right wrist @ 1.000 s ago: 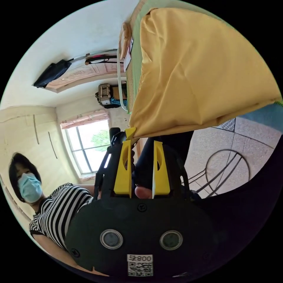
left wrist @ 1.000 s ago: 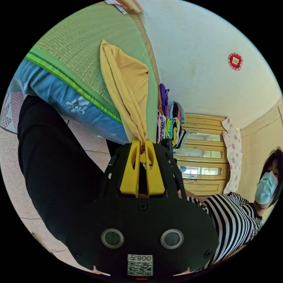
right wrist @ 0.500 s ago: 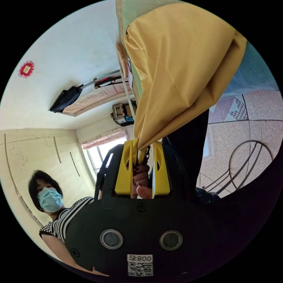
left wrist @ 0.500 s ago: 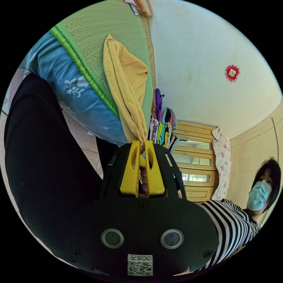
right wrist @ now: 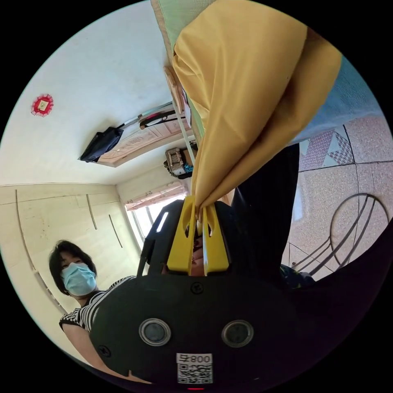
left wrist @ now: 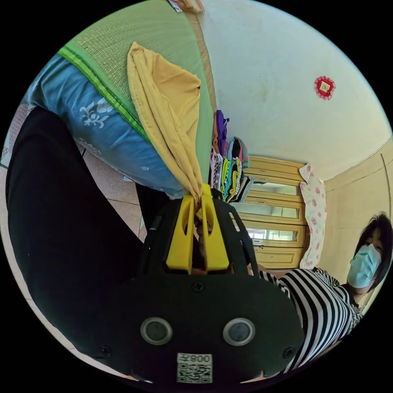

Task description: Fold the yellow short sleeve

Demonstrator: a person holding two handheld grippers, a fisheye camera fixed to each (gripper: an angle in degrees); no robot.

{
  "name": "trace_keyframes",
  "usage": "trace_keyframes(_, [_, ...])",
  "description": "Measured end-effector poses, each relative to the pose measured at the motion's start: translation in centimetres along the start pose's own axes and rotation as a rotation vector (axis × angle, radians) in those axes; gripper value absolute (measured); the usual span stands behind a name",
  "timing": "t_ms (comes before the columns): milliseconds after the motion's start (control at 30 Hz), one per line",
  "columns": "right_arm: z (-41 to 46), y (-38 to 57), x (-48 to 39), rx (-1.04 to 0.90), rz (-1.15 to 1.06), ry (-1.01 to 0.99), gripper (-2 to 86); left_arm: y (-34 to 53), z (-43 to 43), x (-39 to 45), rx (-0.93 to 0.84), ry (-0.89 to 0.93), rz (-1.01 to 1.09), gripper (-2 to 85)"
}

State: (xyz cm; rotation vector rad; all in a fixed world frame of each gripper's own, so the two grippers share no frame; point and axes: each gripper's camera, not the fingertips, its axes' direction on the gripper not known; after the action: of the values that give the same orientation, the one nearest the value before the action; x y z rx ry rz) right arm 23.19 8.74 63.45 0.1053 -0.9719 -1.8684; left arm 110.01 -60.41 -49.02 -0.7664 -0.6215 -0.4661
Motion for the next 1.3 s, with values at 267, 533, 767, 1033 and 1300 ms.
trace_keyframes(267, [1.0,0.9,-2.3,-0.003,-0.023,0.047,0.5,-1.6,-3.8,-1.7,0.103,0.013,0.009,8.3])
trace_keyframes(533, [1.5,2.4,-6.2,0.003,-0.051,0.039,0.3,-6.6,-5.2,-6.7,0.213,0.073,-0.124,12.9])
trace_keyframes(767, [2.5,3.9,-10.3,0.004,-0.052,0.030,0.4,-8.8,-5.3,-8.0,0.227,0.065,-0.165,12.8])
trace_keyframes(1033, [3.7,6.0,-15.6,-0.014,-0.037,0.040,0.4,-9.9,-4.7,-7.2,0.219,0.070,-0.163,12.7])
trace_keyframes(1300, [4.8,9.1,-22.8,-0.058,-0.024,0.125,0.5,-12.2,-1.8,-4.2,0.118,-0.010,-0.124,12.0])
